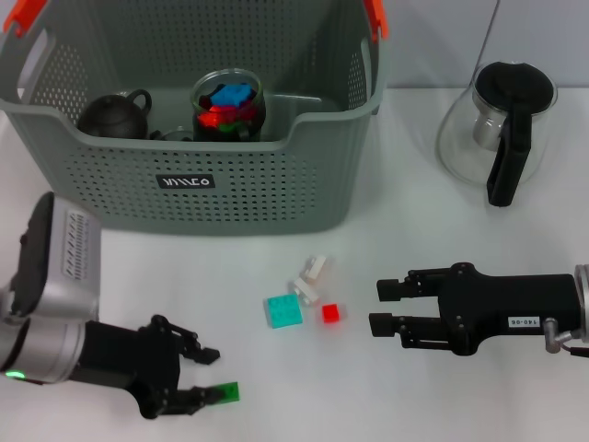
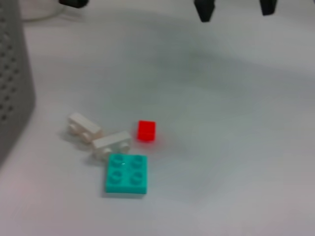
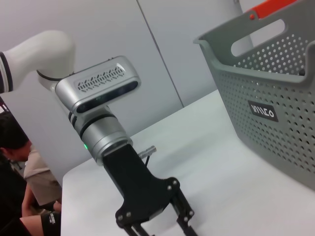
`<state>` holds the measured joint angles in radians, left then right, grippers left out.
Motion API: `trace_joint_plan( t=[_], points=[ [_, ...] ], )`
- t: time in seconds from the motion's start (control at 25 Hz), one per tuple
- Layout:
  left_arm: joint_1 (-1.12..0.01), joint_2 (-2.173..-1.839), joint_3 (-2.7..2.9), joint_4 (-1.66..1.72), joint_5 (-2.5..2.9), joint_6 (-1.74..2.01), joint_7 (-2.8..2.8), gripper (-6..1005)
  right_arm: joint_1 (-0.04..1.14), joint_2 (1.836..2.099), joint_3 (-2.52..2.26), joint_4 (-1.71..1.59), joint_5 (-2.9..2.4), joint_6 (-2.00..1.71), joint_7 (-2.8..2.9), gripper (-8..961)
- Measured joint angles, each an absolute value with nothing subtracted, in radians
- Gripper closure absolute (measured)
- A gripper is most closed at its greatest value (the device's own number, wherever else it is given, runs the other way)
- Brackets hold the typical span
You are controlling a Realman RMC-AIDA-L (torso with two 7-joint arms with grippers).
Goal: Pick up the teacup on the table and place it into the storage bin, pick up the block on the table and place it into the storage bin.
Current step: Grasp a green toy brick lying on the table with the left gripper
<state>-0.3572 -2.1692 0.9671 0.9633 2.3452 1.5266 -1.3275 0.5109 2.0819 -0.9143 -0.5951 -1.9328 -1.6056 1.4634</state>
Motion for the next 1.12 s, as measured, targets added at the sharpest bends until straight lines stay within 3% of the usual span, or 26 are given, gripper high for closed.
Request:
trace_joint_plan(
  t=[1.12],
  points=[
    [-0.341, -2.175, 0.954, 0.946, 2.335, 1.52, -1.279, 550, 0.517, 2.082, -0.914, -0.595, -1.933, -1.609, 1.463, 375]
  ],
)
